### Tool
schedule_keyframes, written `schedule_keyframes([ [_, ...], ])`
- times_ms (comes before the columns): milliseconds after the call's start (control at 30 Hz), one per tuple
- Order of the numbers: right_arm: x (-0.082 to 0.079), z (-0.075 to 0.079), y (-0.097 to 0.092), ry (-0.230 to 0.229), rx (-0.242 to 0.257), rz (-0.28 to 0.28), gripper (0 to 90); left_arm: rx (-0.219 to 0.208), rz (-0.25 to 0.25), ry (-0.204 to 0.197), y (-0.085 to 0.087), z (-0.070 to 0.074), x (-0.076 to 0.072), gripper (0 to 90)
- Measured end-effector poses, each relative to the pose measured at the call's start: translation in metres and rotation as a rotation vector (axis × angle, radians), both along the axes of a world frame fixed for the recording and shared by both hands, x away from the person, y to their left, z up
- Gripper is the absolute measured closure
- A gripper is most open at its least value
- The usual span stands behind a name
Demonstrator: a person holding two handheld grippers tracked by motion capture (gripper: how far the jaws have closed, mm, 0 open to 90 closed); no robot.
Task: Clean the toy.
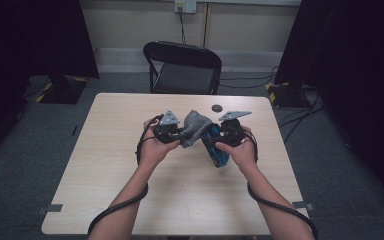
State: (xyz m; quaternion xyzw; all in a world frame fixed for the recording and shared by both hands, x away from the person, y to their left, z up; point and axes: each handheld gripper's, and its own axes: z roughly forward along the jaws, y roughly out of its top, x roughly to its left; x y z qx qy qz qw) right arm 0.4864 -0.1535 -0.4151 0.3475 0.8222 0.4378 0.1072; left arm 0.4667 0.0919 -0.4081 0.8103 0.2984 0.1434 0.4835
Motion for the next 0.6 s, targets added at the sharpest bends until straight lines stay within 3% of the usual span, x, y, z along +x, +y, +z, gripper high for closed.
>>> schedule_keyframes([
  [600,-0.0001,0.002,0.0015,-0.004,-0.006,0.0,25.3,0.011,-0.018,0.019,-0.0043,-0.0087,-0.0025,74.6],
])
